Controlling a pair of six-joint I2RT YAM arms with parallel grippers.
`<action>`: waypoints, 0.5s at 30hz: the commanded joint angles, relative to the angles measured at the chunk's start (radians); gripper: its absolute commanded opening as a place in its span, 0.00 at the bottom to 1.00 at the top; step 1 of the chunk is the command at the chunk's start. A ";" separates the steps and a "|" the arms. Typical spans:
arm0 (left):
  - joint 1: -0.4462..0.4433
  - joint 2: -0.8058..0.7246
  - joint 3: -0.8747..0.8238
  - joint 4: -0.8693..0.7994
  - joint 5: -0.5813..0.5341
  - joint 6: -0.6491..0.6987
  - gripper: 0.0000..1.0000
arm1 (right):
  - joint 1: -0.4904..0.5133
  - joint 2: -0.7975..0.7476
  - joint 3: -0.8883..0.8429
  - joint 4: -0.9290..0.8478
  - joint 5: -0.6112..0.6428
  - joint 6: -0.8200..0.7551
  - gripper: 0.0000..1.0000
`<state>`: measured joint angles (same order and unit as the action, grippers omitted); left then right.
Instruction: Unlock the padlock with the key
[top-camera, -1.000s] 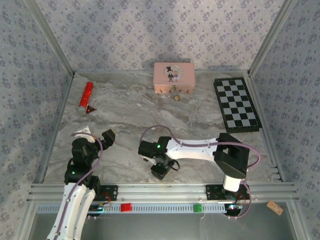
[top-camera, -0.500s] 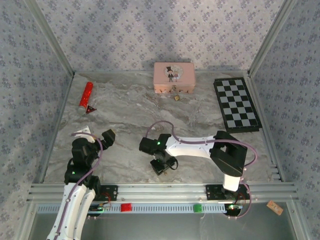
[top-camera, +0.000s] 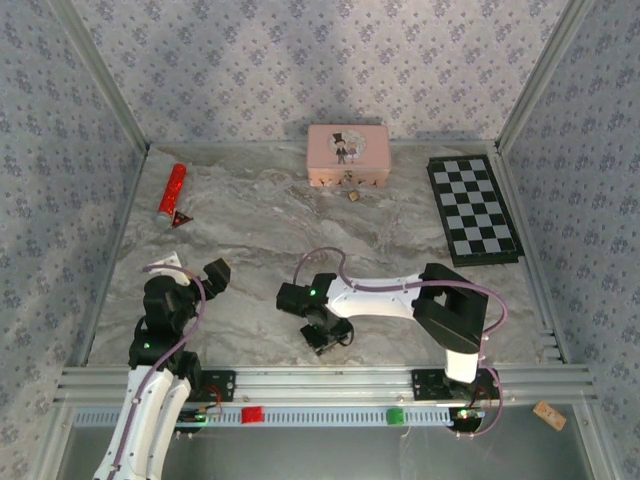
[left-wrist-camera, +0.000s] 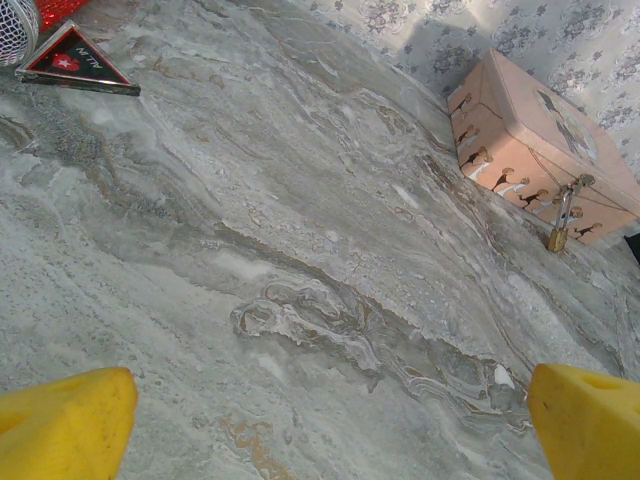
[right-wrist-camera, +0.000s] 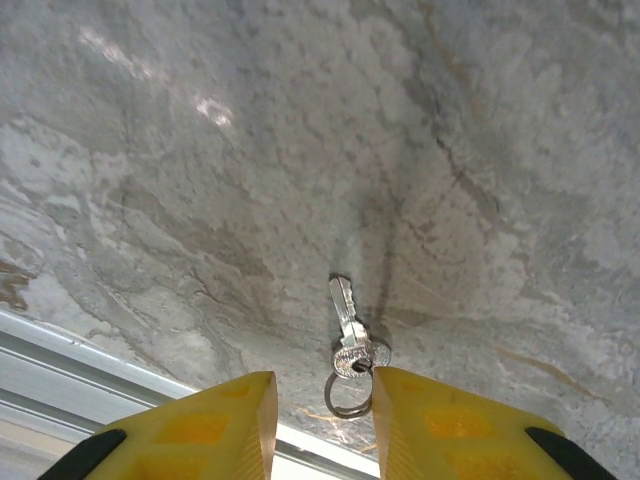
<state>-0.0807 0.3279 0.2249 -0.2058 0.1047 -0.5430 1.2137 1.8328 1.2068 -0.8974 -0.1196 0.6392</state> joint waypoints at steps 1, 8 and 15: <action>-0.007 -0.015 -0.005 0.019 -0.005 0.005 1.00 | 0.002 0.008 -0.006 -0.047 0.018 0.049 0.32; -0.006 -0.016 -0.007 0.021 -0.002 0.005 1.00 | 0.003 0.010 -0.039 -0.042 0.026 0.060 0.33; -0.006 -0.023 -0.007 0.019 -0.002 0.005 1.00 | 0.001 0.030 -0.042 -0.028 0.014 0.062 0.32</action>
<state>-0.0807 0.3210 0.2199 -0.2062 0.1047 -0.5430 1.2133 1.8488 1.1736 -0.9081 -0.1127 0.6777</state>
